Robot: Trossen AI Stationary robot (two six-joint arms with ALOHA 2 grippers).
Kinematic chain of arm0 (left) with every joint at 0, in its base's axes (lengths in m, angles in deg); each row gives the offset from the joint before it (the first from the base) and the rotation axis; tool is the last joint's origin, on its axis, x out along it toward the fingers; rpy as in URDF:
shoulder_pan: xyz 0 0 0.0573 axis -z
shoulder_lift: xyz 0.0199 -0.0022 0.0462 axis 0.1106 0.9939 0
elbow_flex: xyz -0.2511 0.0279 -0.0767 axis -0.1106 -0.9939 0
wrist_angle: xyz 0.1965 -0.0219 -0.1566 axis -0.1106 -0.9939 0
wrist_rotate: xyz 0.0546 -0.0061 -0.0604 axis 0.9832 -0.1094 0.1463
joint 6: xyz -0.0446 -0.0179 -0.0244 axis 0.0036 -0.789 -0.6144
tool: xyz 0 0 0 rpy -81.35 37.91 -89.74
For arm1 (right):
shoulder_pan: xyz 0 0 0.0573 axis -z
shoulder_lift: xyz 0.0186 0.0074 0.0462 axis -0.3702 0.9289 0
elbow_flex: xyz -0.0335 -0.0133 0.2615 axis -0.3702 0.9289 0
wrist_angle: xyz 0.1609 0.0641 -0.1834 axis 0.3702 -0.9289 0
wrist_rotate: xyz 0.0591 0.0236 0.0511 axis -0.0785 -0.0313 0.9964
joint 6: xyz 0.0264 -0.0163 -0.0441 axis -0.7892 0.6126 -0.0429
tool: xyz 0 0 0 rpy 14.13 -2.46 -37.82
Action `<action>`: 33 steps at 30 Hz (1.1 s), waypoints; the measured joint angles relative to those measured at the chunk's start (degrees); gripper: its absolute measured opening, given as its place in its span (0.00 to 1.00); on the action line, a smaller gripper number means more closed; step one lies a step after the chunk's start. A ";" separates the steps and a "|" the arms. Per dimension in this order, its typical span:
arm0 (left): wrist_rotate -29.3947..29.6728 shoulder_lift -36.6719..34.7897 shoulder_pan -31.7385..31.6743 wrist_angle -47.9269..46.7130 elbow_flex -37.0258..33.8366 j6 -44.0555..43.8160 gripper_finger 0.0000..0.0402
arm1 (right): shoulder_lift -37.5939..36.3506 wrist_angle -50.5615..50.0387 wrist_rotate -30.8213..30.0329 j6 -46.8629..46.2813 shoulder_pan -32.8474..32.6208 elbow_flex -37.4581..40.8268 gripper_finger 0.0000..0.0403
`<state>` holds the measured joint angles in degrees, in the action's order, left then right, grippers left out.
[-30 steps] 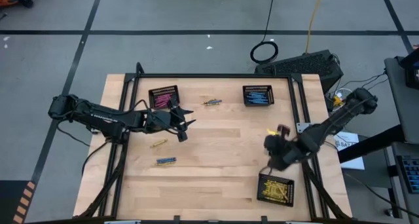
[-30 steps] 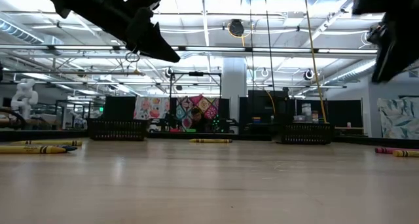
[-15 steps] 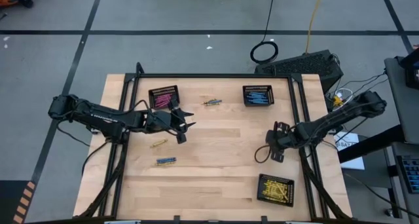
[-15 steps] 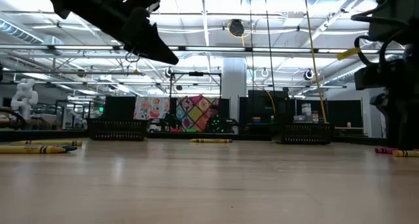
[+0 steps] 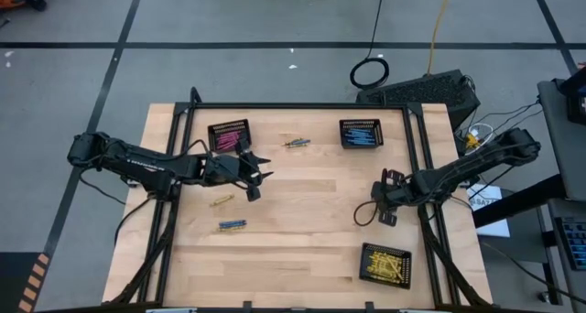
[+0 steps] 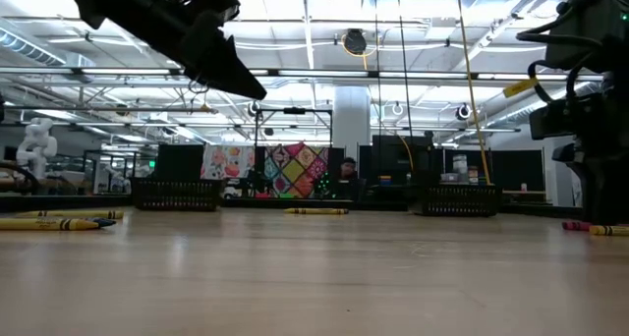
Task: Sort crayons
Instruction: Put the red crayon into the top left black bin
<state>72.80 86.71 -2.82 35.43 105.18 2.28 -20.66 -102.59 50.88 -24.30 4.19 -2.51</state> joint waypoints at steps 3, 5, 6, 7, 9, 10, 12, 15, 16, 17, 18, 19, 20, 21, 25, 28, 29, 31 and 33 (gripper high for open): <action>-0.02 0.00 0.04 -2.36 0.00 -1.15 0.43 | 0.99 1.28 0.32 1.03 0.00 -0.06 0.03; -0.04 0.00 0.28 -4.50 -0.02 -2.02 0.43 | 1.01 3.92 0.14 1.71 -0.04 0.15 0.02; -0.02 0.00 0.53 -5.32 -0.02 -2.68 0.43 | 0.79 6.25 -0.17 2.19 -0.04 0.32 0.02; -0.04 0.02 0.88 -5.53 -0.08 -2.91 0.43 | 0.77 9.83 -0.45 2.38 -0.02 0.45 0.02; -0.03 0.61 1.95 -4.22 -0.09 -2.95 0.43 | 0.84 19.12 -2.67 2.82 -0.04 0.15 0.01; -0.04 1.13 2.62 -3.03 -0.09 -2.88 0.43 | 0.58 22.89 -4.30 3.53 -0.04 0.08 0.01; -0.06 2.49 3.88 -0.10 -0.09 -2.01 0.43 | 0.98 31.52 -7.14 6.44 -0.07 0.33 0.01; -2.90 6.36 5.51 7.69 -0.07 0.36 0.43 | 2.31 50.51 -11.63 13.94 -0.05 0.32 0.01; -4.58 7.96 5.89 10.49 -0.09 1.26 0.43 | 2.98 57.79 -12.30 17.22 -0.09 0.22 0.00; -6.82 9.80 6.16 14.45 -0.09 1.82 0.43 | 3.98 64.36 -12.28 20.87 -0.09 0.05 0.00; -9.26 11.97 6.38 19.47 -0.09 2.61 0.43 | 5.27 70.52 -12.24 24.35 -0.07 0.04 0.00; -11.89 14.24 6.47 24.29 -0.07 2.93 0.43 | 6.60 76.26 -12.28 27.81 -0.05 0.17 0.00; -14.47 16.45 6.47 29.19 -0.07 3.10 0.43 | 8.19 82.44 -12.20 30.70 -0.04 0.23 0.00; -16.88 18.96 6.45 34.96 -0.09 3.10 0.43 | 9.83 88.81 -12.14 33.14 -0.04 0.22 0.00; -19.93 28.32 6.29 58.30 0.01 3.07 0.43 | 16.45 107.41 -8.66 39.86 -0.04 0.16 0.00; -19.85 33.02 6.29 67.63 1.58 3.04 0.43 | 20.23 116.01 -7.65 41.84 -0.04 0.16 0.00; -19.78 34.16 6.29 68.83 2.43 3.00 0.43 | 21.27 118.04 -7.69 42.17 -0.04 -0.10 0.00; -19.72 35.88 6.23 68.81 4.41 2.18 0.43 | 23.08 119.19 -7.71 42.58 -0.03 -0.96 0.00; -19.66 36.99 6.18 67.32 6.71 1.57 0.43 | 25.00 118.99 -7.70 42.75 -0.02 -2.36 0.00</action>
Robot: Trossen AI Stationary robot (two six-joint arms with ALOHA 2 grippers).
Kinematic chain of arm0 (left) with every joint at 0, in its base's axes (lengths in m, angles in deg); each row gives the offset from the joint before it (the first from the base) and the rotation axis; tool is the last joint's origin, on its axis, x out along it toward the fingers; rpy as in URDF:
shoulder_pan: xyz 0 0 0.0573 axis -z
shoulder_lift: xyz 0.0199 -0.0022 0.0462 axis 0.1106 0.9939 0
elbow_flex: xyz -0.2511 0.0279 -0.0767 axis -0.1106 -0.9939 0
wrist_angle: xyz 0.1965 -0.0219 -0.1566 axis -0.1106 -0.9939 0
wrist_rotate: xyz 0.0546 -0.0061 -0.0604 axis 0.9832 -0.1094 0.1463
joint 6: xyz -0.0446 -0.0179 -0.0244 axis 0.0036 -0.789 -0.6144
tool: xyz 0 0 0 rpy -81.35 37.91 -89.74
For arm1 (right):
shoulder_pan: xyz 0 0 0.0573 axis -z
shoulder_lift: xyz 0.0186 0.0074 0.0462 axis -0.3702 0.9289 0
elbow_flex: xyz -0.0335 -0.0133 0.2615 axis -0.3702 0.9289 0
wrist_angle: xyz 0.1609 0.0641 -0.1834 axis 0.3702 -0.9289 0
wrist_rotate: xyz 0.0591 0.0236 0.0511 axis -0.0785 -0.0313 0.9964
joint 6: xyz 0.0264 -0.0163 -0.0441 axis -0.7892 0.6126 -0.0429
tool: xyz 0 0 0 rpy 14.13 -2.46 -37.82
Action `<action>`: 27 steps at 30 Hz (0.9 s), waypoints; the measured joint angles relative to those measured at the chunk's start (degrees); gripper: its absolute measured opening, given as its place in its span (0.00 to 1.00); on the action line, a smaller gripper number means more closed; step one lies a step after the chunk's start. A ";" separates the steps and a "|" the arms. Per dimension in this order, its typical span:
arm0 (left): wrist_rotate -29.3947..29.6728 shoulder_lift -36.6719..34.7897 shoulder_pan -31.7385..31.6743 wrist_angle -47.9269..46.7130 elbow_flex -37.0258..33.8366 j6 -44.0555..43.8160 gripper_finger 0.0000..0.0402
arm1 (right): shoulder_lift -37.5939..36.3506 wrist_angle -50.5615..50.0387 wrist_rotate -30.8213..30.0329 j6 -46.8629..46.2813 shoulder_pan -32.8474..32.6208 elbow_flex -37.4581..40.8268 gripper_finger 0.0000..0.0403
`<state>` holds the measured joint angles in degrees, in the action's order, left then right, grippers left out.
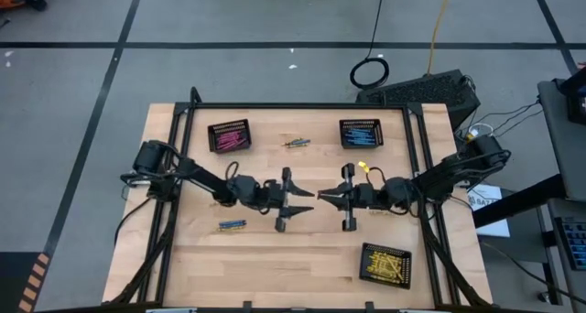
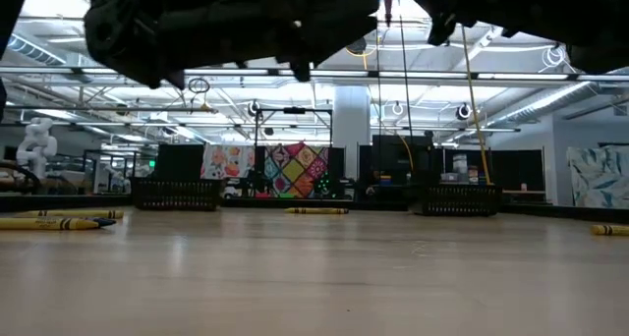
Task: Sort crayons
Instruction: Put the red crayon into the top left black bin
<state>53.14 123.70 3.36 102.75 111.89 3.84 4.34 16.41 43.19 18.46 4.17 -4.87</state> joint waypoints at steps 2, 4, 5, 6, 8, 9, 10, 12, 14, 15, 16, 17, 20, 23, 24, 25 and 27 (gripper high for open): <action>0.30 0.45 -0.06 -1.87 1.66 0.00 0.43 | 1.34 -0.08 0.03 0.52 0.00 -1.14 0.00; 1.11 0.54 -0.10 -3.75 3.08 0.00 0.43 | 1.89 -0.89 0.05 1.20 0.00 -2.13 0.00; 1.49 0.54 -0.10 -4.04 3.45 0.01 0.43 | 1.96 -1.51 0.03 1.30 0.00 -2.29 0.00; 1.58 0.54 -0.10 -4.19 3.78 0.02 0.43 | 1.99 -1.79 0.00 1.42 0.00 -2.43 0.00; 1.63 0.54 -0.10 -4.34 4.05 0.02 0.42 | 2.00 -1.73 -0.04 1.48 0.00 -2.50 0.00; 1.65 0.54 -0.10 -4.41 4.22 0.01 0.41 | 1.98 -1.69 -0.02 1.52 0.00 -2.50 0.00; 1.67 0.54 -0.10 -4.37 4.24 0.02 0.40 | 1.98 -1.73 -0.04 1.60 0.00 -2.50 0.00; 1.67 0.54 -0.08 -4.35 4.24 0.02 0.34 | 1.98 -2.38 -0.04 1.65 0.00 -2.52 0.00; 1.69 0.54 -0.10 -4.38 4.24 0.04 0.28 | 1.98 -3.22 -0.13 1.66 0.00 -2.52 0.00; 1.69 0.54 -0.10 -4.27 4.24 0.04 0.24 | 1.98 -3.52 -0.13 1.66 0.00 -2.52 0.00; 1.69 0.54 -0.10 -4.22 4.24 0.04 0.20 | 1.98 -3.68 -0.13 1.65 0.00 -2.52 0.00; 1.69 0.54 -0.10 -4.25 4.24 0.04 0.16 | 1.98 -3.78 -0.13 1.67 0.00 -2.52 0.00; 1.71 0.54 -0.08 -4.62 4.22 0.70 0.05 | 1.96 -3.92 -0.17 1.59 0.00 -2.52 0.01; 1.71 0.42 0.14 -5.67 4.22 1.74 0.03 | 1.97 -4.22 -0.17 1.57 0.00 -2.51 0.04; 1.71 -0.06 0.24 -7.00 4.22 1.73 0.04 | 1.99 -4.38 -0.15 1.38 0.00 -2.50 0.06; 1.74 -0.73 0.44 -8.58 4.22 1.68 0.04 | 2.00 -4.34 -0.11 1.23 0.00 -2.50 0.09; 2.47 -2.63 0.64 -13.43 4.22 1.66 0.04 | 1.93 -3.75 -0.09 1.11 -0.02 -2.52 0.14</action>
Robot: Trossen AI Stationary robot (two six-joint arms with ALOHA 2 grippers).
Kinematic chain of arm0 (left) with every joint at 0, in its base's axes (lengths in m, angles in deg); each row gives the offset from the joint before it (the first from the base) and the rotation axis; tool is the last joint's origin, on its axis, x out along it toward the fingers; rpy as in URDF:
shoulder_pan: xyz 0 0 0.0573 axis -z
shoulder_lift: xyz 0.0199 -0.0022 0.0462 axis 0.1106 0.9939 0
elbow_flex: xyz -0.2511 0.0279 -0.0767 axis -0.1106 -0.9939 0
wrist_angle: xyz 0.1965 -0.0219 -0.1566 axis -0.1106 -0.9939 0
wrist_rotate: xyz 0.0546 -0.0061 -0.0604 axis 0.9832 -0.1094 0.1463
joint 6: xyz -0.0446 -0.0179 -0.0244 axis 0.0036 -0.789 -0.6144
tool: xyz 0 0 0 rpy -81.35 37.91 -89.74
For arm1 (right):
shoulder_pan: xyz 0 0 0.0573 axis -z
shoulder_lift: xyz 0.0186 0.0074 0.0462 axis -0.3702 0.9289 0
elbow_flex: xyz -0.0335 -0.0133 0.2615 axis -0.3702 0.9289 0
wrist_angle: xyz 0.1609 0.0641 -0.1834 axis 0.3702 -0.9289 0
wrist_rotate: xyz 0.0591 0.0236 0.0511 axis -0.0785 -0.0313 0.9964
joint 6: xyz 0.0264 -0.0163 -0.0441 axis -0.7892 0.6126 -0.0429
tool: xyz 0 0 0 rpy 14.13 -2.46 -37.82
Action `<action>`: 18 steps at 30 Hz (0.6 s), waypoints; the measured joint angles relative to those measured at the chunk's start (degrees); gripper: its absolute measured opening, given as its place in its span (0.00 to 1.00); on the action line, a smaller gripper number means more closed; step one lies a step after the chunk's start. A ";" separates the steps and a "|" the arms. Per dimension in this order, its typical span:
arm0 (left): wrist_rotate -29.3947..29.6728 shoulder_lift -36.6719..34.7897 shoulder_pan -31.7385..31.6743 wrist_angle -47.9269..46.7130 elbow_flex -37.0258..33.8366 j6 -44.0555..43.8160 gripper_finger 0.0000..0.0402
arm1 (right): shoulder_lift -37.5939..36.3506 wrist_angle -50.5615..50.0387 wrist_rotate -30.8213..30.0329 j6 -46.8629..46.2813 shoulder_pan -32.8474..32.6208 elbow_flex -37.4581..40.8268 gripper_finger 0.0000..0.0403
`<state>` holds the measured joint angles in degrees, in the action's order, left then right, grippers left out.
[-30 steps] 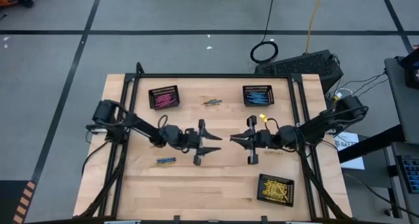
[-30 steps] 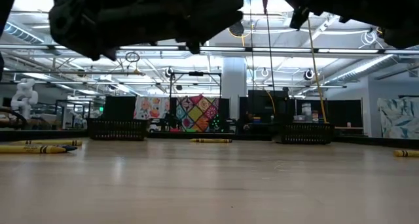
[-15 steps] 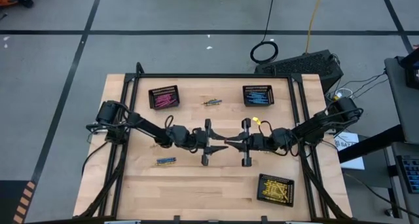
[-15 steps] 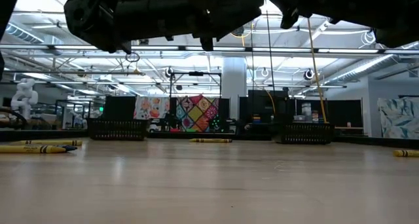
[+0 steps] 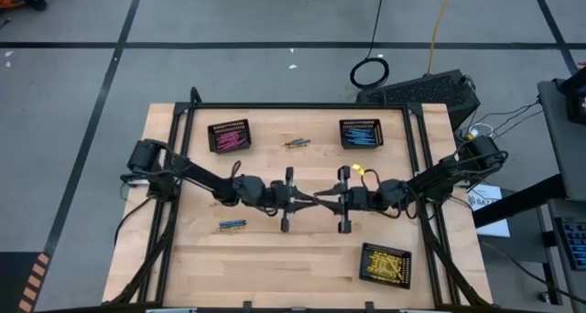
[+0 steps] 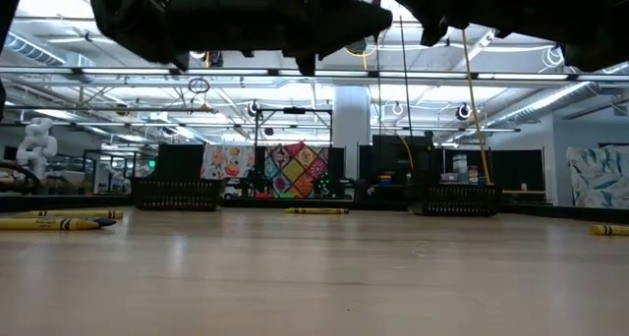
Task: Sort crayons
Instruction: Put the red crayon into the top left black bin
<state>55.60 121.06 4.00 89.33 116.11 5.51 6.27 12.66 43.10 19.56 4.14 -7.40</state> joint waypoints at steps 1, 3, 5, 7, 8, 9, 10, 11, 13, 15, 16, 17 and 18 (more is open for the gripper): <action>0.91 -1.24 0.20 -3.77 0.00 0.01 0.04 | -0.02 0.53 -0.04 0.05 -0.06 0.00 0.18; 4.14 -4.17 0.50 -11.97 -0.02 0.12 0.04 | -0.02 1.17 -0.13 0.14 -0.11 0.00 0.24; 8.86 -7.83 0.88 -21.27 -0.02 0.29 0.04 | -0.02 1.88 -0.16 1.10 -0.11 0.00 0.30; 14.40 -11.65 1.16 -31.15 -0.02 -0.25 0.04 | -0.04 2.79 -0.18 2.31 -0.11 0.00 0.34; 17.05 -13.55 1.28 -36.01 -0.02 -1.36 0.04 | -0.04 3.24 -0.22 2.69 -0.11 0.00 0.36; 19.18 -15.70 1.28 -41.28 -0.02 -2.57 0.04 | -0.04 3.66 -0.26 3.04 -0.11 0.00 0.37; 21.03 -17.94 1.04 -46.56 -0.04 -3.80 0.04 | -0.04 3.92 -0.29 3.18 -0.11 0.00 0.38; 22.42 -20.19 0.71 -51.28 -0.04 -5.15 0.04 | -0.04 4.11 -0.30 3.26 -0.11 0.00 0.38; 24.51 -24.98 -0.45 -61.93 -0.02 -7.89 0.04 | -0.04 3.99 -0.66 3.26 -0.11 0.00 0.38; 25.73 -29.43 -2.46 -71.86 -0.02 -10.43 0.04 | -0.05 3.05 -2.32 3.11 -0.11 0.00 0.38; 25.94 -31.67 -4.07 -77.02 -0.02 -11.73 0.04 | -0.06 2.22 -3.29 2.74 -0.10 0.00 0.37; 26.00 -33.55 -6.08 -81.61 -0.02 -13.81 0.04 | -0.06 1.56 -3.74 2.16 -0.01 0.00 0.37; 25.73 -35.37 -9.13 -86.64 0.02 -16.60 0.04 | -0.04 0.93 -4.33 1.49 0.03 0.00 0.37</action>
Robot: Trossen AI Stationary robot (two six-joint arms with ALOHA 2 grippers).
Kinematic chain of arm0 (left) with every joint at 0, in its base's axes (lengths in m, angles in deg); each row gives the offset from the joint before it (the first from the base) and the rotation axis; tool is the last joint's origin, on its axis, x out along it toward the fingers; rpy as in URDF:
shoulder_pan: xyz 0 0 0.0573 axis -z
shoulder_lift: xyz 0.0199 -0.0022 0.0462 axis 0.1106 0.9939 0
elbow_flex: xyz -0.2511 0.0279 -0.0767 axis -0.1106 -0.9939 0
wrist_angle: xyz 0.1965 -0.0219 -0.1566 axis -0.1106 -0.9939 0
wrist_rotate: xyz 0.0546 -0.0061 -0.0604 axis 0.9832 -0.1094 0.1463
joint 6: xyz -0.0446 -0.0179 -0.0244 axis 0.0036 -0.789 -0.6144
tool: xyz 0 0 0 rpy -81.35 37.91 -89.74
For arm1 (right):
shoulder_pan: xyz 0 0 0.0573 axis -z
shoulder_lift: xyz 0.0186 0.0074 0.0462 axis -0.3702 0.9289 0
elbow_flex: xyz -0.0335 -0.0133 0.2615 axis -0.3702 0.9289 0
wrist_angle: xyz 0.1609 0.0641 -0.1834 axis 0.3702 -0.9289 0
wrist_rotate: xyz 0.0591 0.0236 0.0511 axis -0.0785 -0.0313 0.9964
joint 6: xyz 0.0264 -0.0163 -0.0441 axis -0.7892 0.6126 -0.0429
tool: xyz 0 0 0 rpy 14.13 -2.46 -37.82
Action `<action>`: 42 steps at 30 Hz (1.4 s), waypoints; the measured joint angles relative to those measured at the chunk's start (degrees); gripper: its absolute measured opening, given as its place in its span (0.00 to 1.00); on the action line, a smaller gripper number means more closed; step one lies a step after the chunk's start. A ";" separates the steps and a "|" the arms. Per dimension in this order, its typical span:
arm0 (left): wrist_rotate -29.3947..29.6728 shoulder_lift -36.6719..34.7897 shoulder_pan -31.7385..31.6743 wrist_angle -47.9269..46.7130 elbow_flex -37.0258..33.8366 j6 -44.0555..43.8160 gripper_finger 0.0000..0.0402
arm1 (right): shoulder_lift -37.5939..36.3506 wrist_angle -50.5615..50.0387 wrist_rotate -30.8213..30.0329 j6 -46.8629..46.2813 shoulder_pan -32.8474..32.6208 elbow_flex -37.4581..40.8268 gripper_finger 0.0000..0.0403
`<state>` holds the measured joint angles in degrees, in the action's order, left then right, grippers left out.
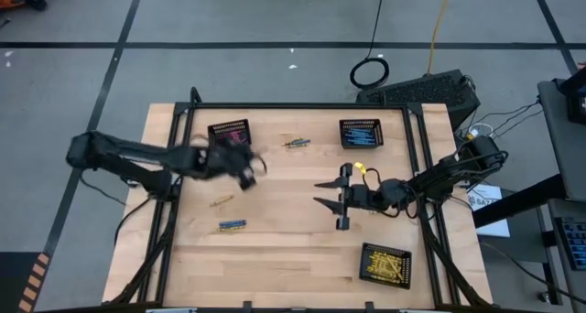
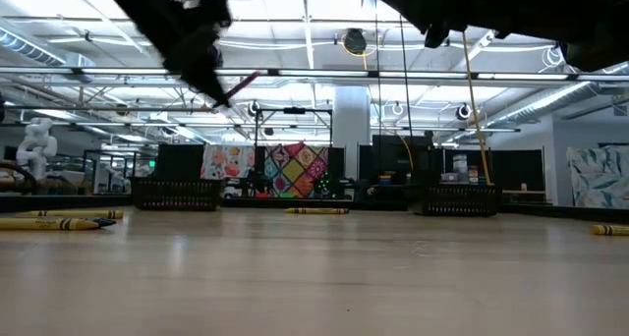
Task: Sort crayons
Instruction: Put the red crayon into the top left black bin, then put the yellow crayon into the bottom black bin
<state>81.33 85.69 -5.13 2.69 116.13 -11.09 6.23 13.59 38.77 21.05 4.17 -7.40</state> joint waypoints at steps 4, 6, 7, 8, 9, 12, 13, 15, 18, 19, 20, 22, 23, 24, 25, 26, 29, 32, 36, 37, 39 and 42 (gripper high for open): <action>-6.48 -2.11 -14.50 -18.11 0.37 -0.79 0.02 | 0.00 -1.07 -0.18 -1.60 0.68 0.00 0.36; -8.82 -1.65 -21.59 -21.79 0.39 3.38 0.02 | 0.00 -1.09 -0.20 -2.21 1.12 0.00 0.36; -9.68 -0.99 -24.72 -22.63 0.48 5.43 0.02 | 0.00 -1.03 -0.20 -2.50 1.39 0.00 0.36; -10.73 -0.20 -27.71 -23.16 0.48 7.56 0.02 | 0.00 -0.97 -0.17 -2.89 1.61 0.00 0.36; -11.24 0.62 -30.34 -23.43 0.48 9.71 0.02 | 0.00 -0.95 -0.18 -3.27 1.86 0.00 0.36; -11.46 3.46 -36.19 -22.83 0.51 16.46 0.03 | 0.00 -0.97 -0.13 -4.51 2.39 0.00 0.36; -11.46 4.59 -37.69 -22.77 0.51 19.00 0.03 | 0.00 -1.03 -0.11 -4.73 2.52 0.00 0.36; -11.46 6.94 -39.80 -22.21 0.51 22.69 0.03 | 0.00 -1.06 -0.10 -4.86 2.55 0.00 0.36; -11.42 10.45 -41.33 -20.43 0.51 25.80 0.04 | 0.00 -1.05 -0.08 -4.81 2.55 0.00 0.36; -11.42 11.47 -41.58 -19.54 0.48 26.20 0.04 | 0.00 -1.06 -0.06 -4.81 2.53 0.00 0.36; -11.47 12.29 -41.76 -18.30 0.48 26.80 0.05 | 0.00 -1.06 -0.06 -4.80 2.53 0.00 0.36; -11.66 13.45 -41.82 -16.19 0.51 27.55 0.10 | 0.00 -1.06 -0.06 -4.79 2.53 0.00 0.36; -11.80 13.68 -41.81 -15.42 0.51 27.95 0.13 | 0.00 -1.06 -0.06 -4.77 2.53 0.00 0.36; -12.16 13.73 -41.80 -14.49 0.51 28.50 0.16 | 0.00 -1.06 -0.06 -4.77 2.53 0.00 0.36; -12.32 13.69 -41.80 -13.61 0.51 28.53 0.20 | 0.00 -1.06 -0.06 -4.77 2.53 0.00 0.36; -12.42 13.63 -41.75 -13.42 0.71 28.53 0.24 | 0.00 -1.06 -0.04 -4.77 2.53 0.00 0.36; -11.99 12.66 -41.77 -14.84 1.71 28.51 0.35 | 0.00 -1.11 -0.04 -5.07 2.49 0.00 0.36; -10.54 10.63 -41.48 -16.81 3.21 25.08 0.41 | 0.00 -1.93 -0.04 -5.69 2.49 0.00 0.36; -11.91 4.49 -38.25 -17.57 3.36 15.70 0.43 | 0.00 -5.49 -0.04 -6.53 2.49 0.00 0.36; -13.57 2.78 -36.74 -17.60 3.22 13.44 0.44 | 0.00 -6.51 -0.04 -7.32 2.49 0.00 0.36; -16.14 -0.52 -32.55 -17.15 2.64 8.98 0.44 | 0.00 -8.83 -0.04 -8.98 2.49 0.00 0.36; -16.79 -4.77 -23.79 -13.23 0.60 2.47 0.44 | 0.00 -12.23 -0.08 -10.07 2.49 0.00 0.36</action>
<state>64.53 80.92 -28.92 -10.54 116.72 -8.62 6.23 1.36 38.69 10.99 6.66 -7.40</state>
